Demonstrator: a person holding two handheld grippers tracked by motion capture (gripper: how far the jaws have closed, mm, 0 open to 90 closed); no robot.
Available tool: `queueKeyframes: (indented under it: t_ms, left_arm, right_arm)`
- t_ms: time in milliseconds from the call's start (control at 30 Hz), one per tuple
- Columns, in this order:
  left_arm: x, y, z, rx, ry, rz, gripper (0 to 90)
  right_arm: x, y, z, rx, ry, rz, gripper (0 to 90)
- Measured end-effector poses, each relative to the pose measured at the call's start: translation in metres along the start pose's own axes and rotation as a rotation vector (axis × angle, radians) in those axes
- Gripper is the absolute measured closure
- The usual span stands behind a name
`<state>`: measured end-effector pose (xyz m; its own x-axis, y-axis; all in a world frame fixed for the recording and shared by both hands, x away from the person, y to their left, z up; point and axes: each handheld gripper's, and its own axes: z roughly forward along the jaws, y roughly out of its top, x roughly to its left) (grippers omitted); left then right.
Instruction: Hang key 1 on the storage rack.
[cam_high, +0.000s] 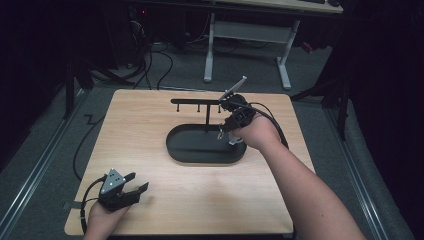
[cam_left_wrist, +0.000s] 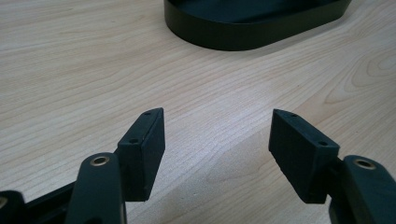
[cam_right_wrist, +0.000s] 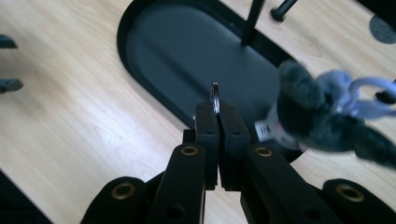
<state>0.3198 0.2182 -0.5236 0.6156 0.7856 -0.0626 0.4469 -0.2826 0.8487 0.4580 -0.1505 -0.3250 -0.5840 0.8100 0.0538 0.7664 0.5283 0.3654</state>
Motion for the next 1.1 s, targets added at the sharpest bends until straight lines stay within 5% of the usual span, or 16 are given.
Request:
queueKeyframes:
  t_ms: [1100]
  left_arm:
    - [0.001, -0.001, 0.0, 0.008, -0.009, -0.001, 36.8]
  right_arm:
    - [-0.028, 0.037, 0.009, -0.06, -0.003, 0.051, 89.2]
